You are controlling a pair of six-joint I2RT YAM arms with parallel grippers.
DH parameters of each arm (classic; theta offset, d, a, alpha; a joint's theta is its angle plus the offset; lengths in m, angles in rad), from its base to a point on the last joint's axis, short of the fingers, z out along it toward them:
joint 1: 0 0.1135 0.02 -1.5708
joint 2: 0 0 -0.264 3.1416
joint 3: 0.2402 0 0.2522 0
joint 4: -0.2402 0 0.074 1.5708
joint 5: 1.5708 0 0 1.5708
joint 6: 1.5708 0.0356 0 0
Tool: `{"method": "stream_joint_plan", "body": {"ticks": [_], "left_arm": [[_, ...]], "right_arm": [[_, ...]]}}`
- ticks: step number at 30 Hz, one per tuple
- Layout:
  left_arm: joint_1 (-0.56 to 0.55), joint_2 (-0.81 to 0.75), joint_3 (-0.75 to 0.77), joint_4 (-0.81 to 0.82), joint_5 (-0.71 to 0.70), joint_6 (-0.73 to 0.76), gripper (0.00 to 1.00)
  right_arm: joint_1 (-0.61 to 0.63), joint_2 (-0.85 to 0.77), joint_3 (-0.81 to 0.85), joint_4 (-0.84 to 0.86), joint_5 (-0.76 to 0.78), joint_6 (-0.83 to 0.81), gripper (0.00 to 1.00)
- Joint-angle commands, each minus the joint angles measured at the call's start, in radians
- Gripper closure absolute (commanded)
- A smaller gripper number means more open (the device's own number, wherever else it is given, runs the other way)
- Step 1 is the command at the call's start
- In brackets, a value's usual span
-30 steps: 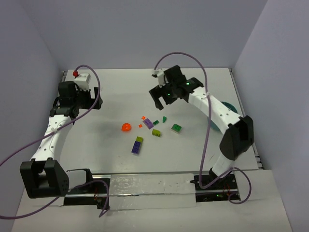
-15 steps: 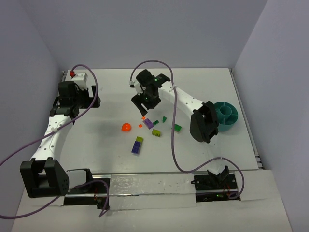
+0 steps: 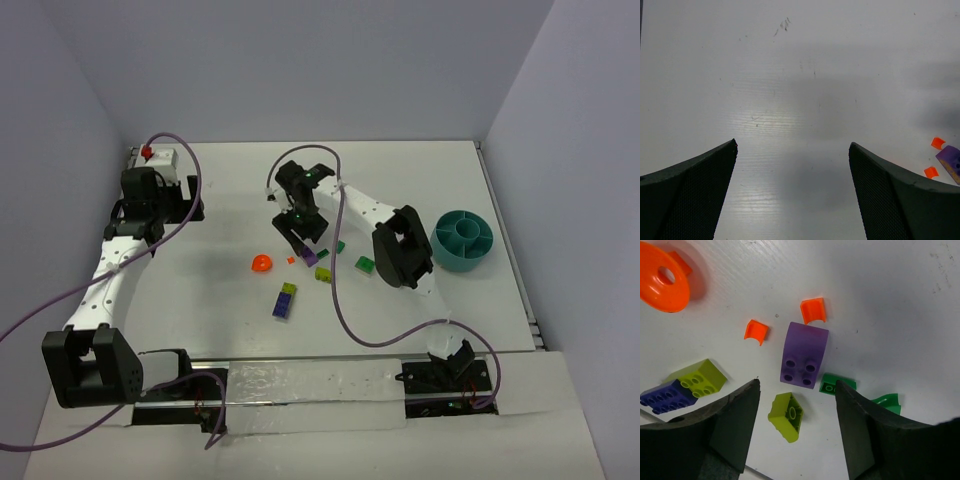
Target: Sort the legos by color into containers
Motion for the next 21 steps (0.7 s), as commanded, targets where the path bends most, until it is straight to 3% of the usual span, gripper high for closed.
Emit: {"method": "stream_joint_plan", "body": {"ticks": [1, 21], "left_arm": [[0.002, 0.008, -0.009, 0.053, -0.019, -0.013, 0.01], [0.002, 0.059, 0.01, 0.046, -0.041, -0.016, 0.01]], "right_arm": [[0.01, 0.027, 0.051, 0.009, 0.007, 0.02, 0.35], [0.01, 0.142, 0.119, 0.001, 0.02, 0.047, 0.43]]}}
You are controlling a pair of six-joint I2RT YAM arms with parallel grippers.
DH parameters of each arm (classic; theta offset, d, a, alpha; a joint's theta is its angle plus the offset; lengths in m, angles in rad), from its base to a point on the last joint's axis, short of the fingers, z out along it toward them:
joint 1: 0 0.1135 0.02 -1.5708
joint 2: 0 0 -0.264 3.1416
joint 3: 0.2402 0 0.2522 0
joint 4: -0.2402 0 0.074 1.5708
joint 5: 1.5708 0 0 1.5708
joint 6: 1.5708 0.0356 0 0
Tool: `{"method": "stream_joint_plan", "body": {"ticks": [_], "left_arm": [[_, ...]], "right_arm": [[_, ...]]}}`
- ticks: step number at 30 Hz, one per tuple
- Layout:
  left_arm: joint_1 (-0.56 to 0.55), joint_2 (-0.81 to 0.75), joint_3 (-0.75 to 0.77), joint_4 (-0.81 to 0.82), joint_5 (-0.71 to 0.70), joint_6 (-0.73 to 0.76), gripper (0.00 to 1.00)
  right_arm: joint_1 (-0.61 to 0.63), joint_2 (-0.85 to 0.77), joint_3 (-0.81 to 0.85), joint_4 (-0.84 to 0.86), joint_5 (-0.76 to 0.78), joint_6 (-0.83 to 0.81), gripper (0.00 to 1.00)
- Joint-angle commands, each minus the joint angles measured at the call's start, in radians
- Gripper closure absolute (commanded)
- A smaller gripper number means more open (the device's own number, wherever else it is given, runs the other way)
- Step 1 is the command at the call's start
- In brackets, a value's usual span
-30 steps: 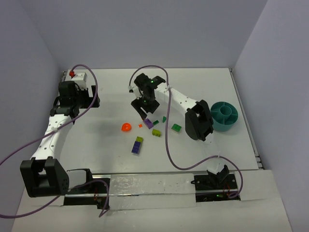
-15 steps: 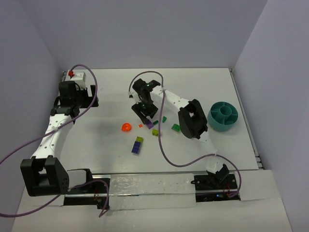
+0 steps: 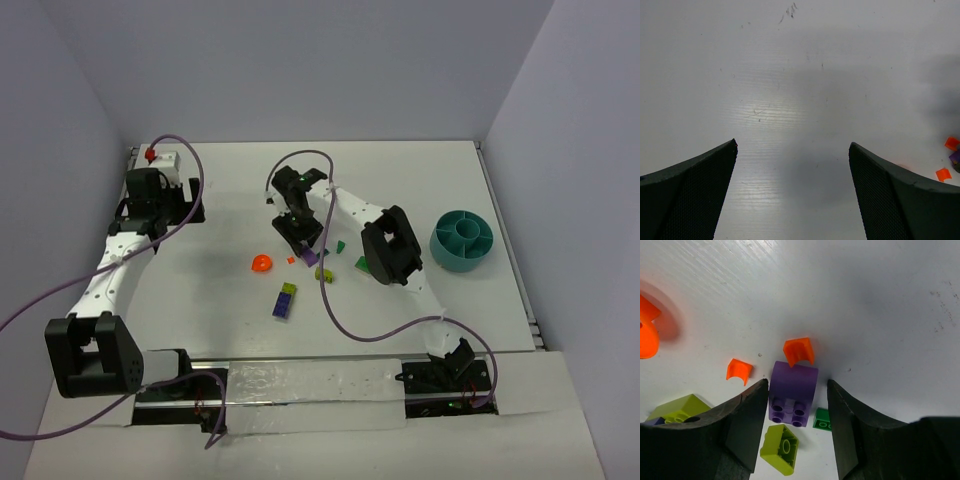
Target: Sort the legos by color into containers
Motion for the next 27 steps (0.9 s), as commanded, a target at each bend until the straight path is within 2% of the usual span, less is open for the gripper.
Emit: {"method": "stream_joint_plan", "body": {"ticks": [1, 3, 5, 9, 11, 19, 22, 27], "left_arm": [[0.002, 0.015, 0.021, 0.036, -0.016, -0.015, 0.01], [0.003, 0.021, 0.028, 0.03, -0.014, -0.014, 0.01], [0.002, 0.027, 0.034, 0.022, -0.013, -0.011, 0.01], [0.002, 0.031, 0.051, 0.014, -0.024, 0.001, 0.01], [0.002, 0.033, 0.061, 0.01, -0.026, 0.002, 0.01], [0.002, 0.02, 0.087, 0.002, 0.013, 0.008, 0.01], [0.002, 0.002, 0.094, 0.015, 0.025, 0.006, 0.01], [0.001, 0.018, 0.156, 0.002, 0.056, -0.011, 0.01]], "right_arm": [[0.01, 0.022, 0.035, -0.012, -0.005, 0.014, 0.45], [0.01, 0.016, 0.025, -0.016, -0.013, 0.015, 0.56], [0.01, 0.005, 0.015, -0.02, -0.03, 0.016, 0.64], [0.008, -0.049, -0.024, -0.022, -0.053, 0.028, 0.89], [0.009, -0.073, -0.028, -0.019, -0.056, 0.032, 0.98], [-0.004, -0.23, -0.009, 0.05, -0.013, 0.043, 1.0], [-0.032, -0.341, -0.051, 0.12, 0.021, 0.048, 1.0], [-0.118, -0.553, -0.237, 0.342, 0.088, 0.061, 1.0]]}}
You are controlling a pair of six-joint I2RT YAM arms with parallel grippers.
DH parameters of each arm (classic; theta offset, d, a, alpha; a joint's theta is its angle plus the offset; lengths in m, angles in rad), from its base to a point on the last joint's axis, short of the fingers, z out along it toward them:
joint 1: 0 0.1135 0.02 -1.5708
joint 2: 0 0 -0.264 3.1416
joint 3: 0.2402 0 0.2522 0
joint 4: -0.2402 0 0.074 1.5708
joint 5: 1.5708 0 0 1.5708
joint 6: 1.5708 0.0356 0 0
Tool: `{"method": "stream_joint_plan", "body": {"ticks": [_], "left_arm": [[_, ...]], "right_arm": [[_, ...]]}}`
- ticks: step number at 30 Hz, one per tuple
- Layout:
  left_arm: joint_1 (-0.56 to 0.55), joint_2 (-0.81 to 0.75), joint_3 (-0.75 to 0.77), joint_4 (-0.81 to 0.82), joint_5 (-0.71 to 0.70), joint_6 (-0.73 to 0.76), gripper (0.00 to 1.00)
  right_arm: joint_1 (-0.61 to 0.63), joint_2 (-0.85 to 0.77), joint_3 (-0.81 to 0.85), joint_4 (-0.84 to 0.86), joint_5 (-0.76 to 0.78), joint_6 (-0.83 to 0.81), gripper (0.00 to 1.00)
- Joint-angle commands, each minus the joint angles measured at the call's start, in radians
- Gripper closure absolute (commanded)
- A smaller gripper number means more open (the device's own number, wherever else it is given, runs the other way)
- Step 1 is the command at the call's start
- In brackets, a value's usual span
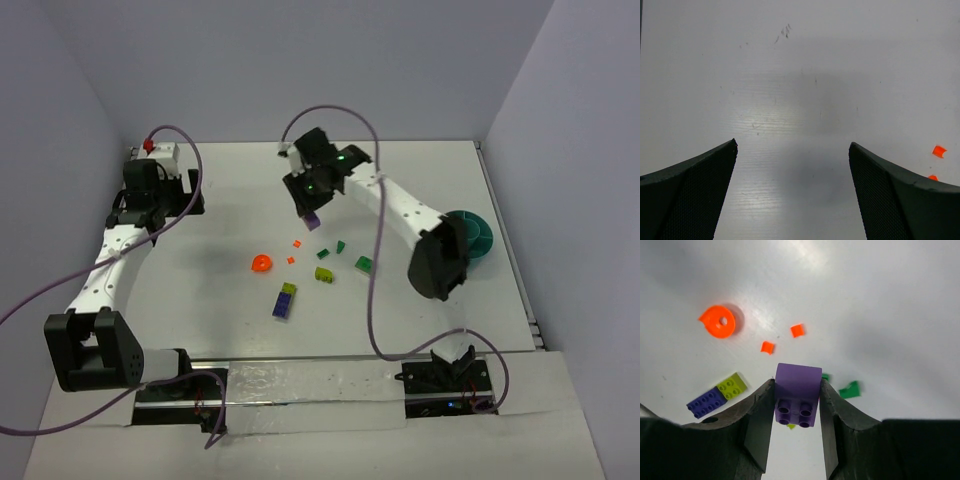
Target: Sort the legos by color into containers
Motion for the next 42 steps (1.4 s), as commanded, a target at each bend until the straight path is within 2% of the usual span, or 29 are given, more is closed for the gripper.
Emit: {"method": "stream_joint_plan", "body": {"ticks": [1, 4, 8, 10, 13, 19, 23, 27, 42], "left_arm": [[0.001, -0.009, 0.102, 0.01, 0.051, -0.021, 0.01], [-0.001, -0.005, 0.12, 0.007, 0.088, -0.034, 0.01], [-0.035, -0.015, 0.126, 0.032, 0.12, -0.039, 0.01], [-0.064, -0.012, 0.127, 0.037, 0.108, -0.041, 0.01], [-0.096, 0.01, 0.132, 0.041, 0.098, -0.048, 0.01], [-0.138, 0.029, 0.145, 0.065, 0.087, -0.076, 0.01], [-0.145, 0.027, 0.149, 0.061, 0.08, -0.07, 0.01], [-0.147, 0.019, 0.146, 0.059, 0.088, -0.06, 0.01], [-0.15, 0.031, 0.143, 0.058, 0.078, -0.062, 0.01]], "right_arm": [[-0.104, -0.225, -0.112, 0.209, 0.076, 0.018, 1.0], [-0.186, -0.328, -0.208, 0.266, 0.072, 0.046, 1.0], [-0.359, -0.599, -0.453, 0.385, 0.065, 0.064, 1.0], [-0.406, -0.689, -0.555, 0.426, 0.092, 0.057, 1.0], [-0.476, -0.879, -0.719, 0.518, 0.208, 0.032, 1.0], [-0.62, -1.066, -0.948, 0.638, 0.336, 0.031, 1.0], [-0.704, -1.12, -1.053, 0.703, 0.378, 0.006, 1.0], [-0.764, -1.135, -1.108, 0.717, 0.351, 0.018, 1.0], [-0.816, -1.071, -1.241, 0.888, 0.353, 0.052, 1.0]]}}
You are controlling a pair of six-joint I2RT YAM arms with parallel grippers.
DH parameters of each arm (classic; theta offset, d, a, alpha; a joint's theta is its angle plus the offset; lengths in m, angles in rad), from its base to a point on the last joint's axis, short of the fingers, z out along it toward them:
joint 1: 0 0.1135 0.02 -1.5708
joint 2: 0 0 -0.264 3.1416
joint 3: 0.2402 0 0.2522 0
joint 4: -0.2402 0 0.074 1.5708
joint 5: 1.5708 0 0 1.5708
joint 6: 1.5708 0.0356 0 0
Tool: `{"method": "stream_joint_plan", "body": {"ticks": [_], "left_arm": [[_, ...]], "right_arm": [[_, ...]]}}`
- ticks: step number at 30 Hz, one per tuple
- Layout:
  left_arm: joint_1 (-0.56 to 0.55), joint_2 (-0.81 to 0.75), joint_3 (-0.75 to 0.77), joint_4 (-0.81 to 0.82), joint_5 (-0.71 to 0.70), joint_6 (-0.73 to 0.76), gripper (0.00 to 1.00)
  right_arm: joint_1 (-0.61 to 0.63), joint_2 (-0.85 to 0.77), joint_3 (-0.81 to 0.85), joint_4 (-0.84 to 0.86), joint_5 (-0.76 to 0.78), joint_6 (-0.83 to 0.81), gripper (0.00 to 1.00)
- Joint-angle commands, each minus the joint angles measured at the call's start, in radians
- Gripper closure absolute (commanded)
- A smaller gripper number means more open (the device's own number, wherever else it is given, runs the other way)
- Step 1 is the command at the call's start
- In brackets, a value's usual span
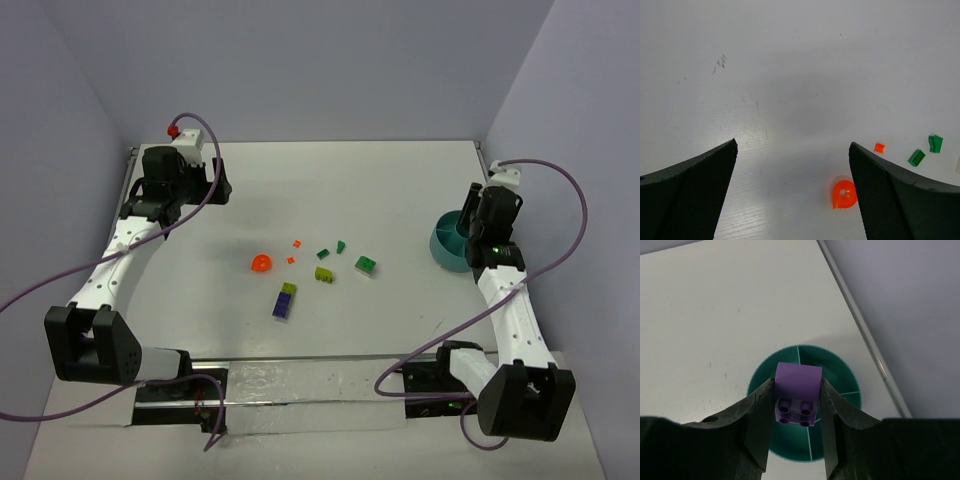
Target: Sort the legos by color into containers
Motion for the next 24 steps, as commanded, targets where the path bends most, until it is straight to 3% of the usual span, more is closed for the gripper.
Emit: {"method": "stream_joint_plan", "body": {"ticks": [1, 24], "left_arm": [[-0.008, -0.001, 0.041, 0.045, -0.004, -0.007, 0.01], [-0.008, 0.019, 0.049, 0.033, -0.023, -0.005, 0.01]], "right_arm": [[-0.015, 0.028, -0.015, 0.113, 0.007, 0.009, 1.0], [-0.036, 0.096, -0.083, 0.203, -0.012, -0.011, 1.0]]}}
